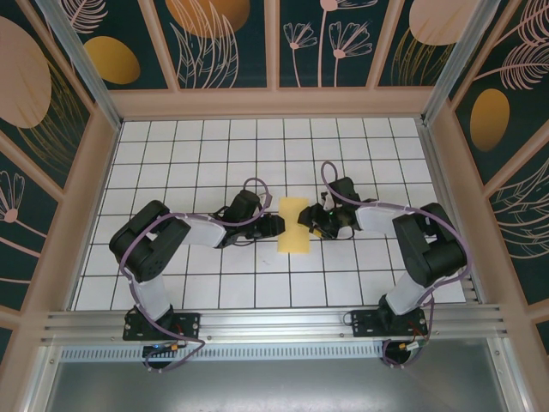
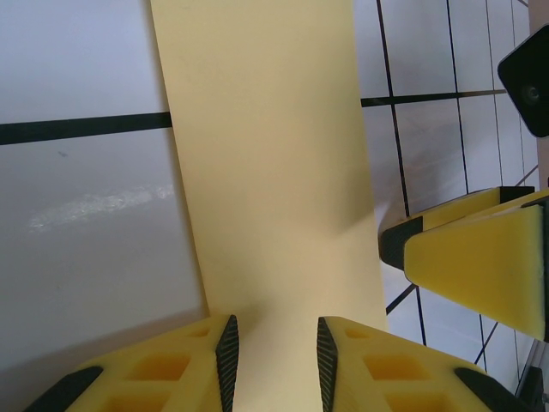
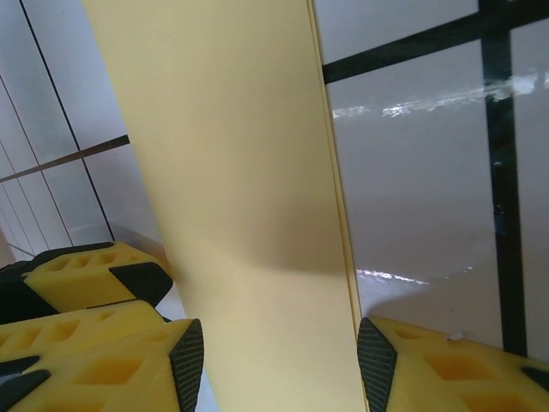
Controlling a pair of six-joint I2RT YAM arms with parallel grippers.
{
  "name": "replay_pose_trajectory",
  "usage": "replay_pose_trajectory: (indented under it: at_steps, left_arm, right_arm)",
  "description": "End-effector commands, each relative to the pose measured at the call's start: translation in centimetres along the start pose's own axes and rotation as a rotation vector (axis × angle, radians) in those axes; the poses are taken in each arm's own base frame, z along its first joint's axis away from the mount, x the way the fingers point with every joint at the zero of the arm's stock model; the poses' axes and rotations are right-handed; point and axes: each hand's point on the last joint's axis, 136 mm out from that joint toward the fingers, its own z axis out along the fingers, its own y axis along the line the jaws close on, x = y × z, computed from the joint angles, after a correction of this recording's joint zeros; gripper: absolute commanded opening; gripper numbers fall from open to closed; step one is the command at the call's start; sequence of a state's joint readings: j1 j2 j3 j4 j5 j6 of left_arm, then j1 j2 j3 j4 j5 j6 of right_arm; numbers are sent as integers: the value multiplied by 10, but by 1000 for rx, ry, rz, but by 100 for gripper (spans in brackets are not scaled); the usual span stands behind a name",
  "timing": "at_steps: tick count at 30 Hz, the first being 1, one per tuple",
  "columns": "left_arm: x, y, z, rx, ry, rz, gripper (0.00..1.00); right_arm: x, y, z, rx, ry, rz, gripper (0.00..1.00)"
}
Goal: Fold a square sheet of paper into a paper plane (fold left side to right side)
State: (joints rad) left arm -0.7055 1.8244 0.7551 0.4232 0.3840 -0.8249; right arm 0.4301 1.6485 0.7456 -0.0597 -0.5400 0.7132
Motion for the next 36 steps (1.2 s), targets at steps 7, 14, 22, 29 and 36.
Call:
replay_pose_trajectory:
  at_steps: [7,14,22,29,36]
  left_arm:
    - [13,10,1,-16,43,-31,33]
    - [13,10,2,-16,45,-29,33]
    - [13,11,2,-31,49,-20,31]
    - [-5,-2,-8,-67,25,53,31]
    - [-6,1,-5,-111,60,99,31]
  right_arm:
    - [-7,24,3,-80,-20,-65,54]
    - [-10,28,2,-96,-26,-73,54]
    - [-21,11,-7,52,-58,-102,55]
    - [-26,7,-12,83,-89,-93,55]
    - [-24,2,-12,94,-91,-86,56]
